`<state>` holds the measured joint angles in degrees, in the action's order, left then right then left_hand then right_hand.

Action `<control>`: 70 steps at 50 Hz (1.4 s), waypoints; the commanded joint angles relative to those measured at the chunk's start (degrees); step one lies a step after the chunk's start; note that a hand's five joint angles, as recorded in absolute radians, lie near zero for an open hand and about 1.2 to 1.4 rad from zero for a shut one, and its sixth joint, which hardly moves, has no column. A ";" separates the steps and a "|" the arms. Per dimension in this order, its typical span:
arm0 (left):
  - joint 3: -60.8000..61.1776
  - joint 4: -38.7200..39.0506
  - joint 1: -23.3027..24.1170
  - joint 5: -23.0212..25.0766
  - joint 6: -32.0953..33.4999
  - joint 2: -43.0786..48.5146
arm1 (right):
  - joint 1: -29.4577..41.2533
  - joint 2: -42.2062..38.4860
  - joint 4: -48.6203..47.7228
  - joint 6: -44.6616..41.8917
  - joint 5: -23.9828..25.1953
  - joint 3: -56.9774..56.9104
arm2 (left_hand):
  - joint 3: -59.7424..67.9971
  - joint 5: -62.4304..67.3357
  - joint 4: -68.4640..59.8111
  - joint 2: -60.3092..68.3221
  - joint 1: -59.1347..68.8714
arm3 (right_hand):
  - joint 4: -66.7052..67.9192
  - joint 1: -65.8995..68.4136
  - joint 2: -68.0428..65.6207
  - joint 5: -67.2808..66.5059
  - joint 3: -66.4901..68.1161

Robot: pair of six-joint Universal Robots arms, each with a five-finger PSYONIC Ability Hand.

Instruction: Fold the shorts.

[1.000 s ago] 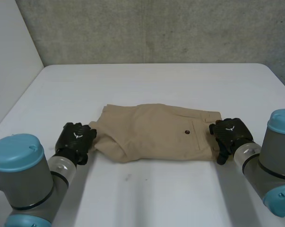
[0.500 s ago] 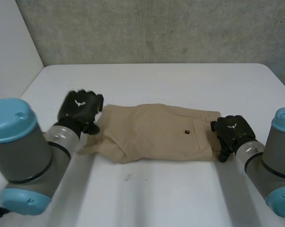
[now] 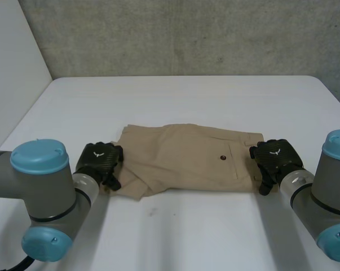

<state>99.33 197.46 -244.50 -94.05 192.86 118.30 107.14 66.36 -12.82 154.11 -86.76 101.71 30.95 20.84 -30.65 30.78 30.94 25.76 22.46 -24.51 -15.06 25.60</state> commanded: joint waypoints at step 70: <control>5.79 -8.14 -1.59 0.44 4.11 -18.37 | -17.96 5.18 4.56 -18.51 0.45 -3.88 | -17.71 -17.60 17.41 -17.54 -17.70 | 54.24 57.54 -55.49 -54.94 54.40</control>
<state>104.03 190.31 -244.73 -93.82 196.95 101.15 87.31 70.13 -9.38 138.59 -86.27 101.17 15.21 4.07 -14.82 14.70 15.78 68.04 52.57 -67.07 -54.03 67.38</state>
